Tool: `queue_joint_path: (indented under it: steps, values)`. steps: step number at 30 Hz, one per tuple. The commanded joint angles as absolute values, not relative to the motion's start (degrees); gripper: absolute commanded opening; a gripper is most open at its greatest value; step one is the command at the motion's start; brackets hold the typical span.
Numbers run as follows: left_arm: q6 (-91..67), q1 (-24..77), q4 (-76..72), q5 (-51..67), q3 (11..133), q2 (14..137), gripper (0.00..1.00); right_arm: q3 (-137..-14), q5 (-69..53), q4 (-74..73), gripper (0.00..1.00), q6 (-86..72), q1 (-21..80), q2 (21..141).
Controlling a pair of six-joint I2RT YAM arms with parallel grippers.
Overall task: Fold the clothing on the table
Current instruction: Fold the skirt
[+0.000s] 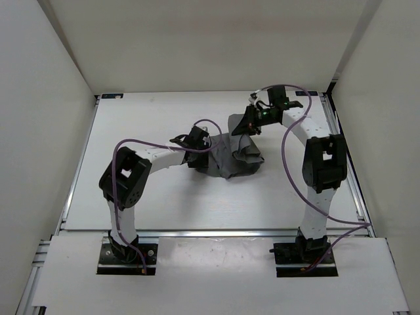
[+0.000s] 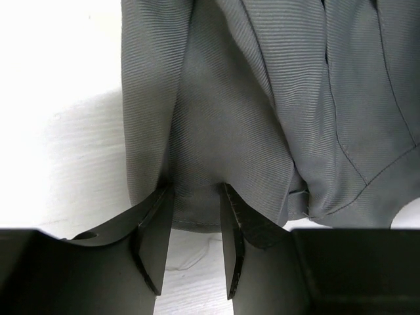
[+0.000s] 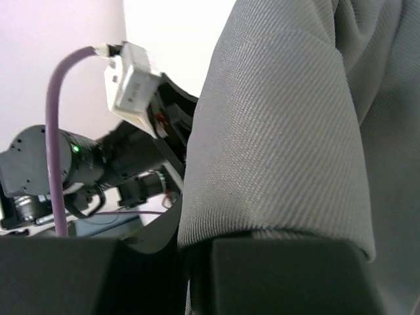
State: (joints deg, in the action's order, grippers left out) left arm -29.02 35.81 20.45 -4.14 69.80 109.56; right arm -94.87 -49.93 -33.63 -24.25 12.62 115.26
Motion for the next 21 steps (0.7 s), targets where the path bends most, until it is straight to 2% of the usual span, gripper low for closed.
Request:
queue_joint_path:
  steps: [1,7,8,9,10,13,16,18,20,21]
  values:
    - [-29.4,34.5,24.1,-2.6,67.2,107.2,0.45,-93.6,-57.0,-21.5,0.0,-32.5,15.1,116.6]
    - [-29.8,32.7,22.8,-1.6,64.7,104.4,0.46,-95.4,-55.9,-20.7,0.0,-33.8,17.2,122.7]
    - [-30.1,32.3,22.6,-1.8,64.4,103.9,0.45,-96.3,-55.0,-20.9,0.05,-33.3,17.5,124.3]
    - [-29.9,31.9,22.7,-1.7,64.0,103.5,0.45,-96.6,-54.3,-21.1,0.16,-33.3,18.3,124.5]
    - [-29.5,31.3,22.8,-1.1,64.1,103.1,0.45,-96.8,-54.3,-20.3,0.21,-33.6,18.3,125.7]
    - [-29.4,30.6,22.9,-1.6,63.9,102.1,0.45,-95.0,-57.9,-13.6,0.27,-38.5,18.9,126.9]
    - [-28.9,29.4,23.0,-1.1,63.6,101.0,0.46,-89.7,-63.1,1.9,0.39,-48.1,18.5,125.1]
    - [-29.4,28.1,22.8,-0.9,63.3,100.1,0.45,-84.7,-67.0,17.7,0.56,-58.9,18.5,122.9]
    - [-29.4,27.0,23.2,-0.7,63.4,99.4,0.45,-80.9,-69.0,32.0,0.68,-69.6,17.5,121.9]
    - [-29.4,26.3,23.2,-0.6,63.5,98.7,0.45,-80.3,-69.6,34.2,0.69,-71.8,16.7,121.5]
